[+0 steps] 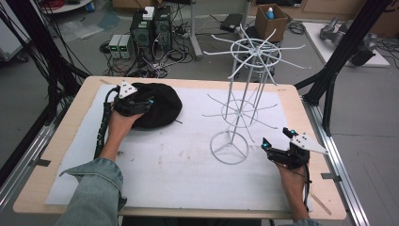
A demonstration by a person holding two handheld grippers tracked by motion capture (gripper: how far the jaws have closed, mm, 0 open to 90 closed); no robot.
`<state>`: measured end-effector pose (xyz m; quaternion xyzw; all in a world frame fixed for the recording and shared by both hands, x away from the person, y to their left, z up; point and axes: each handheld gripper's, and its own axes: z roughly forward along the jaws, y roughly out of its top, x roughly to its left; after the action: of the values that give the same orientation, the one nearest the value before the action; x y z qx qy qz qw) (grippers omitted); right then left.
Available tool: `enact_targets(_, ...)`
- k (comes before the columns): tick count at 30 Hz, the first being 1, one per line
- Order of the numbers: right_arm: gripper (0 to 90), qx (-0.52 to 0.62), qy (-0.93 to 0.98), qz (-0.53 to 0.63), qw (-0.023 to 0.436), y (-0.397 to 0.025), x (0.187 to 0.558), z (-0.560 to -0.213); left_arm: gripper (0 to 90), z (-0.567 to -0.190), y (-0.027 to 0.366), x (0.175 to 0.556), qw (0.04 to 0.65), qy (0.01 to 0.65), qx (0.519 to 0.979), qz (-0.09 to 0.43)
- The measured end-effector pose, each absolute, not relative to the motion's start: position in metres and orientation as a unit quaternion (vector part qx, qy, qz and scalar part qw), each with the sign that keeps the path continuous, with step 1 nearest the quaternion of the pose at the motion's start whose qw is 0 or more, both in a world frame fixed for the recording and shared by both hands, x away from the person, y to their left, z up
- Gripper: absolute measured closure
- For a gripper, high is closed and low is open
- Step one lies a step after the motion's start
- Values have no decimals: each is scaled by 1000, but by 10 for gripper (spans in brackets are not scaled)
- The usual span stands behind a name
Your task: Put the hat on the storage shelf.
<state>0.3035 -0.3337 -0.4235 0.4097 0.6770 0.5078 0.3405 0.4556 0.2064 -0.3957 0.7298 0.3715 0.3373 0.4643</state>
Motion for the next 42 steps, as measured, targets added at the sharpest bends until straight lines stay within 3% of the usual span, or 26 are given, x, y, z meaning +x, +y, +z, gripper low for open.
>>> enact_targets(5, 103, 413, 676, 508, 338, -334, 303, -424, 382, -399, 207, 457, 453, 368, 740, 333)
enact_targets(11, 103, 412, 676, 508, 340, -335, 304, -423, 652, -396, 206, 455, 451, 353, 751, 328)
enact_targets(16, 103, 413, 674, 510, 340, -334, 303, -423, 797, -391, 208, 452, 453, 372, 744, 321)
enact_targets(22, 103, 415, 674, 509, 339, -335, 303, -423, 846, -380, 213, 446, 466, 393, 724, 322)
enact_targets(42, 103, 414, 674, 509, 338, -334, 302, -423, 850, -334, 244, 423, 559, 385, 662, 317)
